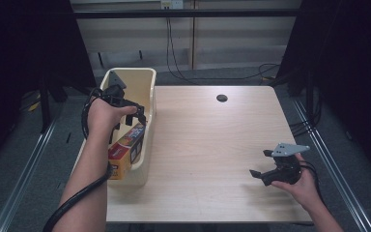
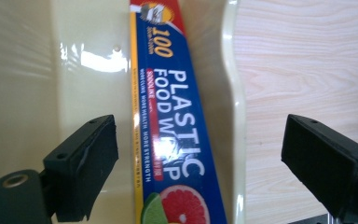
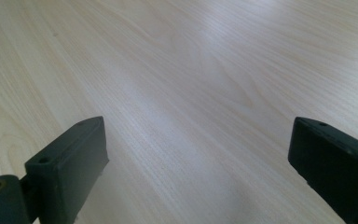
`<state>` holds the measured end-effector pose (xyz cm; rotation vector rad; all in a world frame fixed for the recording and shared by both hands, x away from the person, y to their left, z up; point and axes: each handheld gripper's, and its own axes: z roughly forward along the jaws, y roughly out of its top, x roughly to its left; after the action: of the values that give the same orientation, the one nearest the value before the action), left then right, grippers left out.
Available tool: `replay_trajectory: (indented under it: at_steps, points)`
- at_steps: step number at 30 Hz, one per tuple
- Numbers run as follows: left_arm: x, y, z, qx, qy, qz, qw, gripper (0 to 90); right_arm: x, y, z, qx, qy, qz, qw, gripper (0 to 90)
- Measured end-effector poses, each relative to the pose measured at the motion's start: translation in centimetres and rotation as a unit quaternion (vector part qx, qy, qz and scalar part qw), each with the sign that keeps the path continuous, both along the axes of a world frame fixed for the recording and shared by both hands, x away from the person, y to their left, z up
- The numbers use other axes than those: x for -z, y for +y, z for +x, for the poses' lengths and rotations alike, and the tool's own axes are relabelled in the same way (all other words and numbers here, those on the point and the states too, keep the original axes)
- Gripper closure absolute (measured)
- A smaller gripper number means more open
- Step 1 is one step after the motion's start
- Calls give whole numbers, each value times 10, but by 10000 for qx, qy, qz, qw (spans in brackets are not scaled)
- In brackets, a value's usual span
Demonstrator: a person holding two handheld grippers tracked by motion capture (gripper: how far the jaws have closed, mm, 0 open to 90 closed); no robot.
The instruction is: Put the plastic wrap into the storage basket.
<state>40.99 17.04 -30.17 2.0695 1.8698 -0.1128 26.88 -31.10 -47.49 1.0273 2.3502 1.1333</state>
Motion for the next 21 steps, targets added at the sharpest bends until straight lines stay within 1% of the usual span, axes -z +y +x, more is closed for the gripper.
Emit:
replay_trajectory:
  at_steps: [3,5,7,8,10,13,14,15,20,21]
  points:
    - [-4,-3,-1,39,-41,-82,9999,82,0,0,0,20,8,-7,10000,45]
    - [-6,-4,-1,81,-59,-95,9999,64,0,1,0,12,-3,-9,10000,45]
    - [-8,-7,-1,219,-68,-127,9997,60,0,1,0,3,-17,-25,10000,45]
    - [-8,-9,-2,195,-86,-165,9996,54,0,0,0,-1,1,-35,10000,45]
    - [-10,-12,-3,245,-132,-192,9994,61,0,0,-1,-17,10,-22,10000,45]
    - [-13,-20,-5,482,-156,-200,9985,62,-1,0,-1,0,-22,-25,10000,45]
    - [-14,-23,-6,486,-185,-244,9983,59,-1,1,-1,7,-8,-20,10000,46]
    - [-16,-25,-7,574,-200,-283,9977,57,-1,1,-1,-5,-6,-21,10000,46]
    - [-18,-38,-8,846,-241,-327,9956,58,0,2,-1,-22,-17,-51,10000,46]
    - [-19,-41,-9,861,-256,-371,9953,59,0,2,-1,-21,-19,-48,10000,46]
